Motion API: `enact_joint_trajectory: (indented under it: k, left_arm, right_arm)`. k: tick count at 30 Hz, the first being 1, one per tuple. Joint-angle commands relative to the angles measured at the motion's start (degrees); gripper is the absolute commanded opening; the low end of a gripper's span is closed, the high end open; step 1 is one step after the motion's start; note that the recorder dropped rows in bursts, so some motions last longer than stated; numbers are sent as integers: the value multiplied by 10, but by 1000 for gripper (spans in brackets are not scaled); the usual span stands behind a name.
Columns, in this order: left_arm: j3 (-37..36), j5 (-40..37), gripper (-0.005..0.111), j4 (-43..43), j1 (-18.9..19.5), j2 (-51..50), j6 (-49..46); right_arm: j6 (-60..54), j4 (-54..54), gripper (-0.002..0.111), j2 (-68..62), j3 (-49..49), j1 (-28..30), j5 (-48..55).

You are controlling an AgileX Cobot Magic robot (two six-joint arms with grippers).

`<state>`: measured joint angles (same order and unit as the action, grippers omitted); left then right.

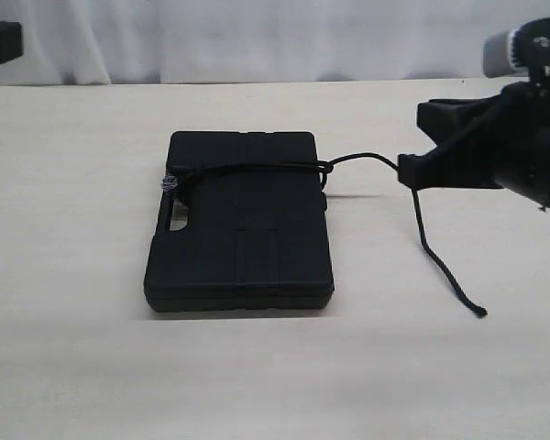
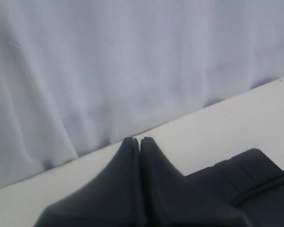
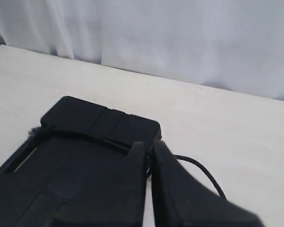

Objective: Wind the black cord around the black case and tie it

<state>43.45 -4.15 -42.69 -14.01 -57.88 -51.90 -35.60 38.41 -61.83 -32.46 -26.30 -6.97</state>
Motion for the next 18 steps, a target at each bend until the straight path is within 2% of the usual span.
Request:
enact_joint_trajectory:
  k: [1, 6, 9, 18]
  left_arm:
    - [-64, 0, 0, -22, -1, 151, -1]
    - [-101, -40, 0, -47, -1, 271, 12]
    - [-101, -115, 0, -44, -1, 344, 12]
    - [-101, -142, 0, -44, -1, 498, 12]
  right_arm:
    - [31, 1, 4, 112, 48, -12, -1]
    - [35, 1, 4, 236, 82, -12, 30]
    - [35, 1, 4, 326, 100, -12, 80]
    - [35, 1, 4, 494, 172, -12, 75]
